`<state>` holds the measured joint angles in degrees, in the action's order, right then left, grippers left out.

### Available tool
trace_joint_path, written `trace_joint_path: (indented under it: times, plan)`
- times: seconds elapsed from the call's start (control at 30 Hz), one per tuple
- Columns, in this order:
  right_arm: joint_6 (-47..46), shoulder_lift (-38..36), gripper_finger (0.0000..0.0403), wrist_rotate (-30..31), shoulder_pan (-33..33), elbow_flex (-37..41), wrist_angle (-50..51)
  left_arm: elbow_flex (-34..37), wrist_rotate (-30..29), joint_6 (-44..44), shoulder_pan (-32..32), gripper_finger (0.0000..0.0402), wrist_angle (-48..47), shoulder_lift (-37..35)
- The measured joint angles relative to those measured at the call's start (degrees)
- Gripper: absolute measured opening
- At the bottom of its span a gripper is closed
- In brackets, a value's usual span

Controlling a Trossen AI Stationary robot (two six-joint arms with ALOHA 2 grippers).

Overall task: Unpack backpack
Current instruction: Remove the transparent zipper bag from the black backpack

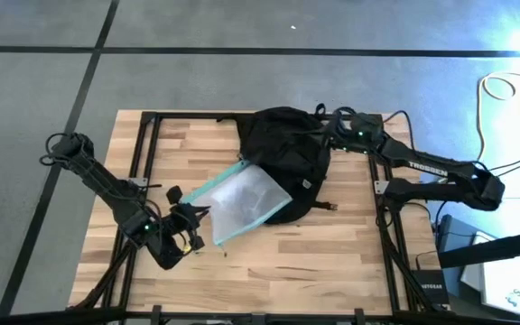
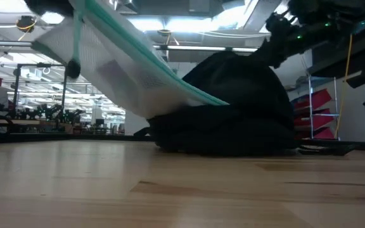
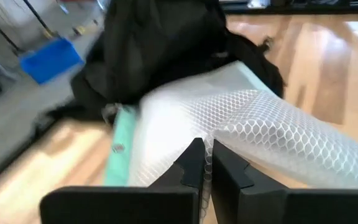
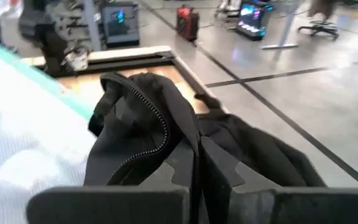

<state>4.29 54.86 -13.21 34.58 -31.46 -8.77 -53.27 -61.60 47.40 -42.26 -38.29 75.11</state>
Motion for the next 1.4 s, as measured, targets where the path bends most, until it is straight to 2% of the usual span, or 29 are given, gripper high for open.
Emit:
trace_joint_path:
  times: [0.17,0.33,0.43,0.7,0.93,1.07,1.23,1.33,1.4]
  plan:
    - [-1.7,-2.3,0.0000,-0.1,4.9,3.4,-0.3,5.3,3.1,-5.1,0.8,0.0000,10.5,-2.7]
    - [-2.8,-1.9,0.0000,-0.3,9.3,6.0,-0.2,9.8,3.1,-7.1,1.2,0.0000,17.9,-6.3]
    - [-3.0,-1.9,0.0000,0.6,11.1,6.9,-0.4,10.5,0.9,-7.0,0.5,0.0000,19.6,-9.3]
    - [-3.0,-1.9,0.0000,5.2,14.8,7.6,-0.2,10.6,-1.4,-5.1,-1.1,0.0000,17.0,-13.0]
    - [-2.7,-1.9,0.0002,5.0,15.7,7.6,0.0,10.6,1.1,8.5,-1.1,0.0000,6.6,-12.8]
    - [-2.6,-1.9,0.0009,3.6,15.7,7.6,0.4,10.8,1.7,12.8,-1.1,0.0002,3.8,-12.8]
    - [-2.4,-1.9,0.0013,3.5,15.7,7.6,1.4,10.9,4.6,18.7,-0.2,0.0035,2.2,-12.8]
    - [-2.4,-1.9,0.0014,3.4,15.7,7.6,1.5,11.0,5.0,20.4,0.1,0.0078,1.1,-12.2]
    - [-2.4,-1.9,0.0014,3.2,15.7,7.6,1.5,11.0,2.9,19.5,0.1,0.0112,1.0,-11.8]
